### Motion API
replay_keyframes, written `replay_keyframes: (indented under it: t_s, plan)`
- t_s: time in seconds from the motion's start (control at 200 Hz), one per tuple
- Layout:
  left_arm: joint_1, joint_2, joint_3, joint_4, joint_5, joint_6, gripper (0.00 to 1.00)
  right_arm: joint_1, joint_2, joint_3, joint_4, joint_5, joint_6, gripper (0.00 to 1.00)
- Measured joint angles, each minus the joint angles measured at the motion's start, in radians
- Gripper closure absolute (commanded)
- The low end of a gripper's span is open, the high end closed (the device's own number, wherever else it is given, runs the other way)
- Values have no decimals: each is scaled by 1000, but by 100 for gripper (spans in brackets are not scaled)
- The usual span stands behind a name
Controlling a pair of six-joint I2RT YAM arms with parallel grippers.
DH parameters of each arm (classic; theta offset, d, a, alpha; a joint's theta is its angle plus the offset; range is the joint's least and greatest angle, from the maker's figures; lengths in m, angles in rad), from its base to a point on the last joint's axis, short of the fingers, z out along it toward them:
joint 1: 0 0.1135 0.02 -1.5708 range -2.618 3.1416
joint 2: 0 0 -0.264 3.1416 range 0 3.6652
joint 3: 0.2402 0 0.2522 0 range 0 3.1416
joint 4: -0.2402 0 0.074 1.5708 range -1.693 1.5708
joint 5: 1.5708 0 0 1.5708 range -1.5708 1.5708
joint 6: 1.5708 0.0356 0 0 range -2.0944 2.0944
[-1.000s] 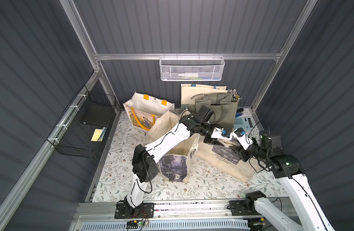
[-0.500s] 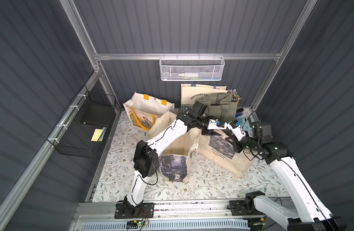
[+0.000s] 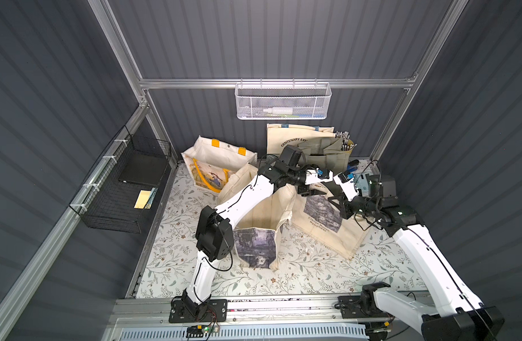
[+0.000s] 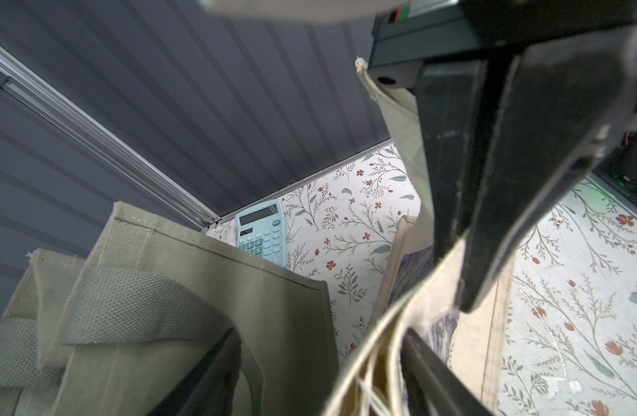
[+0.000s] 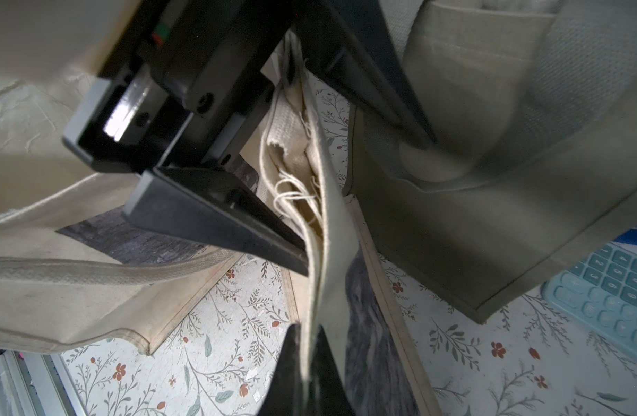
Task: Put away the canvas bag
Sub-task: Press the canvas bag at the center of the board.
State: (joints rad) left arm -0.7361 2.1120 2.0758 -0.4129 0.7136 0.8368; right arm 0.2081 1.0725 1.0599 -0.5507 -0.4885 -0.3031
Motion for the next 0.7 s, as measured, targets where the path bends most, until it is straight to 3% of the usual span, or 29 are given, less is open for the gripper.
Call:
replay_keyframes:
  t_s: [0.165, 0.35, 0.41, 0.44, 0.556, 0.636, 0.701]
  plan:
    - [-2, -3, -12, 16, 0, -18, 15, 0, -1, -10, 24, 14, 0, 100]
    - [-19, -4, -19, 11, -5, -22, 18, 0, -76, -77, 72, 14, -3, 100]
    - [-30, -4, -14, 6, -9, -21, 28, -1, -102, -95, 79, 14, -7, 100]
    - [-34, -4, -11, -1, -10, -18, 38, -4, -109, -101, 84, 15, -10, 100]
    - [-47, -1, 13, -38, -8, -15, 100, -14, -117, -106, 104, 28, -15, 99]
    - [-54, 5, 23, -63, 7, -16, 100, -17, -117, -106, 124, 44, -14, 74]
    - [-56, 9, 24, -78, 4, -15, 100, -21, -123, -105, 124, 38, -24, 70]
